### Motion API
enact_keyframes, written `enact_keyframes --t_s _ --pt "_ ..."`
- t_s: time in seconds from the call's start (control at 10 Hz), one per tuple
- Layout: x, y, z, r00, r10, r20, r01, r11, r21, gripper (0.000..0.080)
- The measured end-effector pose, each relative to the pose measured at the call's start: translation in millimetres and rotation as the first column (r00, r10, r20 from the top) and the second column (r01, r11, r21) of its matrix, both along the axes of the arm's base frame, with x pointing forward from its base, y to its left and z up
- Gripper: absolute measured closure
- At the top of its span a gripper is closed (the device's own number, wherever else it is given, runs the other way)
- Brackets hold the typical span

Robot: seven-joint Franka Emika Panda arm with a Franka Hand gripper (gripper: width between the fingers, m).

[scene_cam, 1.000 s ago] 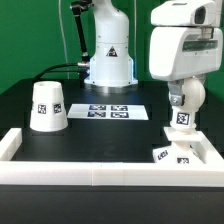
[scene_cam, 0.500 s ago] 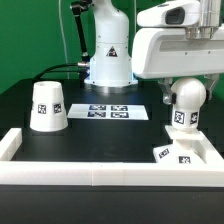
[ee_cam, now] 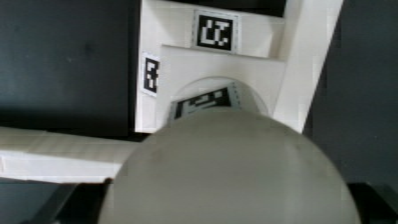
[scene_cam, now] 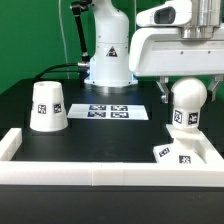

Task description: Assemble lamp

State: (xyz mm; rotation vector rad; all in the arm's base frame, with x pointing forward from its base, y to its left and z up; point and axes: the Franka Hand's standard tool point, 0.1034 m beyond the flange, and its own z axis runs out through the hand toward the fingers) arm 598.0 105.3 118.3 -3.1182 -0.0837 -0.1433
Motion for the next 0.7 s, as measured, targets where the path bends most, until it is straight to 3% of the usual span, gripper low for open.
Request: enact_keyframes --t_s 0.4,0.7 --pt "-3.6 -3.5 -2.3 0.900 -0.434 -0.037 0.435 0.900 0.036 0.0220" --pt "-5.1 -1.6 -3.0 0.739 -0.671 -0.066 0.674 0.737 0.051 0.0220"
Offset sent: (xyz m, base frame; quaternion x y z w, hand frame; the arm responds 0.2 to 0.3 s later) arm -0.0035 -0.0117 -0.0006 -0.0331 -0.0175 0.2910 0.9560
